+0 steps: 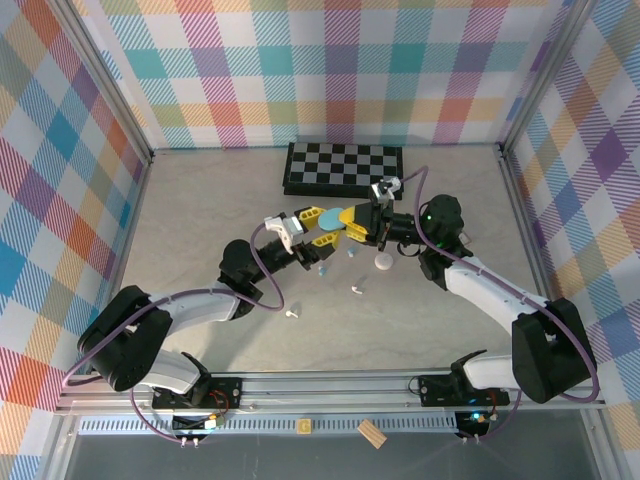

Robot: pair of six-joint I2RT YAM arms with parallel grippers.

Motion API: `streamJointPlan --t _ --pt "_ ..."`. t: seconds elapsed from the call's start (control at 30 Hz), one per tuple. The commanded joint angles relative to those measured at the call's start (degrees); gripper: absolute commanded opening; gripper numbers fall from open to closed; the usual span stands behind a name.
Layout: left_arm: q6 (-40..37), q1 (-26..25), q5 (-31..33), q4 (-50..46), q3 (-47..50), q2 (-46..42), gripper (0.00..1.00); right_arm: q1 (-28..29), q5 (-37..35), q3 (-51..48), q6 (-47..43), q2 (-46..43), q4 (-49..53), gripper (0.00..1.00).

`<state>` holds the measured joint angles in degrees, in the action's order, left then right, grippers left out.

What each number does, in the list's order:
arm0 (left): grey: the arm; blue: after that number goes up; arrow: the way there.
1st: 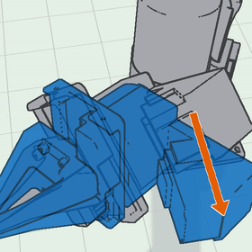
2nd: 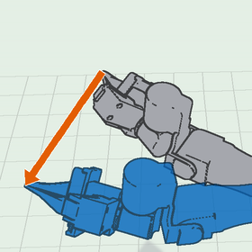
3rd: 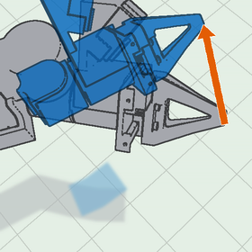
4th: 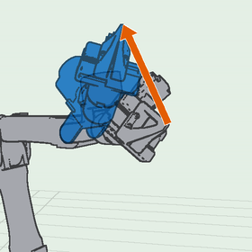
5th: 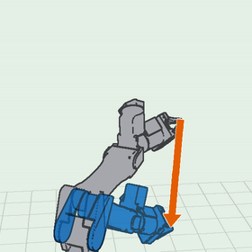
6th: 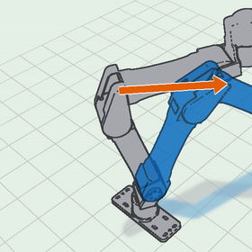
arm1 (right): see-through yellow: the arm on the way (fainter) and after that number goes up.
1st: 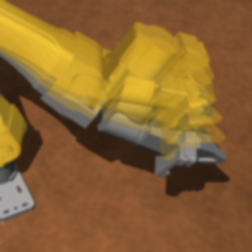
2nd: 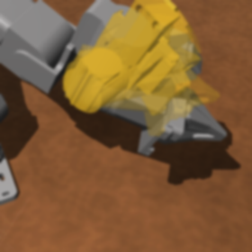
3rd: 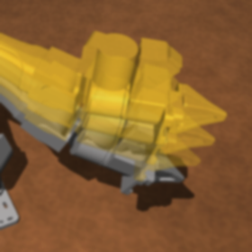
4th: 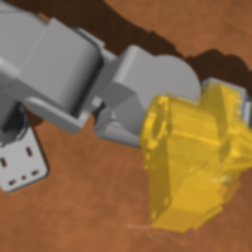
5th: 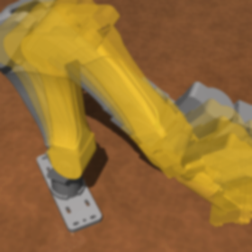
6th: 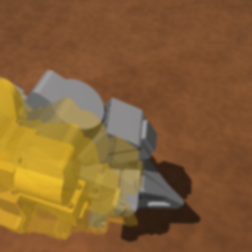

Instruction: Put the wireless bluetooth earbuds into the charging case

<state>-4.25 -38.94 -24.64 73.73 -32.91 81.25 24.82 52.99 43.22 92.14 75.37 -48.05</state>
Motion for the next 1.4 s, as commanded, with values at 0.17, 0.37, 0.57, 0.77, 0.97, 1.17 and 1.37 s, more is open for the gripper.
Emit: streamJointPlan --t 0.17,0.37,0.57,0.77,0.97,1.17,1.37 --pt "1.5 -0.3 -3.2 3.4 -2.2 0.8 0.44 0.4 -0.2 -0.3 1.0 -1.0 -4.1 0.13" --pt "1.6 -0.3 -3.8 3.4 -2.3 1.1 0.36 0.5 -0.3 -0.1 1.2 -0.8 -3.9 0.13" --pt "1.7 -0.3 -4.2 3.4 -2.6 1.5 0.3 0.4 0.0 0.7 0.5 -1.1 -2.5 0.15" --pt "1.4 -0.2 -3.2 2.6 -1.3 -0.2 0.25 0.1 -0.4 3.0 -9.0 -4.2 9.7 0.54" --pt "1.9 0.7 -5.7 -1.5 0.3 -2.7 0.25 -0.8 -2.8 10.9 -30.9 -6.7 37.5 0.74" --pt "-0.3 2.3 -11.7 -16.1 0.0 -8.5 0.27 -0.8 -10.9 21.4 -70.8 -9.9 66.7 0.82" --pt "-1.0 2.6 -17.7 -24.4 -0.8 -10.4 0.27 0.8 -9.9 25.4 -106.5 -13.7 81.1 0.85"
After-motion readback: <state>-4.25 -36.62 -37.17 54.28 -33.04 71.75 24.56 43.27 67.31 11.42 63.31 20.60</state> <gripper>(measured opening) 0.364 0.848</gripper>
